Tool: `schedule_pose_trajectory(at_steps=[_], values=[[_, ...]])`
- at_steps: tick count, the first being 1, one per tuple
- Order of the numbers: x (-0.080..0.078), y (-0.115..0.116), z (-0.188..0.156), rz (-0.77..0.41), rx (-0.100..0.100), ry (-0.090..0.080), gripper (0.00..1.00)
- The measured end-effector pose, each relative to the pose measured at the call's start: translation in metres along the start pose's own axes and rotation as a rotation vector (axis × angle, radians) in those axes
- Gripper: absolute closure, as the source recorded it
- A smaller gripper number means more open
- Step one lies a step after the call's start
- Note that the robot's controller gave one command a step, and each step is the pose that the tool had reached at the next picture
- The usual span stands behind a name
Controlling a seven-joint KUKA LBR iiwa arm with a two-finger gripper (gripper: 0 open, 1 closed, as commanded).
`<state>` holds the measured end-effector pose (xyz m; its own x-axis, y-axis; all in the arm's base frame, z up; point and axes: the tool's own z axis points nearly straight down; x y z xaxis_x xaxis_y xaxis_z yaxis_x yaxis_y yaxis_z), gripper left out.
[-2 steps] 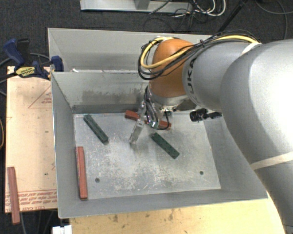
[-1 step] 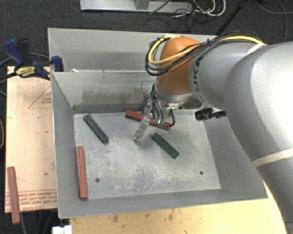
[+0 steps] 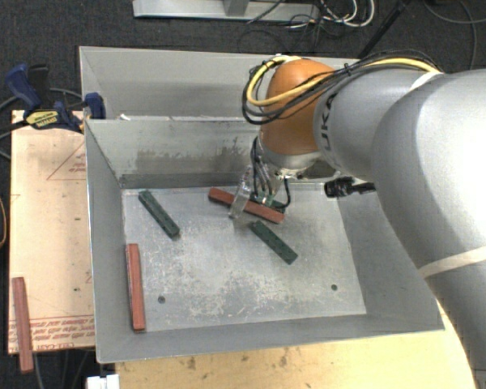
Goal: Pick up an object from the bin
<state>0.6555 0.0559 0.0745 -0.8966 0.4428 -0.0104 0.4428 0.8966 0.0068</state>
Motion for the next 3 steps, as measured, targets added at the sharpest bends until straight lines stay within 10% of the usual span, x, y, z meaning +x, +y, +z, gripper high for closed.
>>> schedule_pose_trajectory(at_steps=[1, 2, 3], values=[[0.002, -0.039, 0.0, 0.208, 0.0, 0.002, 1.0], [0.003, -0.053, -0.147, 0.216, 0.002, 0.0, 1.0], [0.005, -0.054, -0.141, 0.215, 0.007, 0.007, 0.0]])
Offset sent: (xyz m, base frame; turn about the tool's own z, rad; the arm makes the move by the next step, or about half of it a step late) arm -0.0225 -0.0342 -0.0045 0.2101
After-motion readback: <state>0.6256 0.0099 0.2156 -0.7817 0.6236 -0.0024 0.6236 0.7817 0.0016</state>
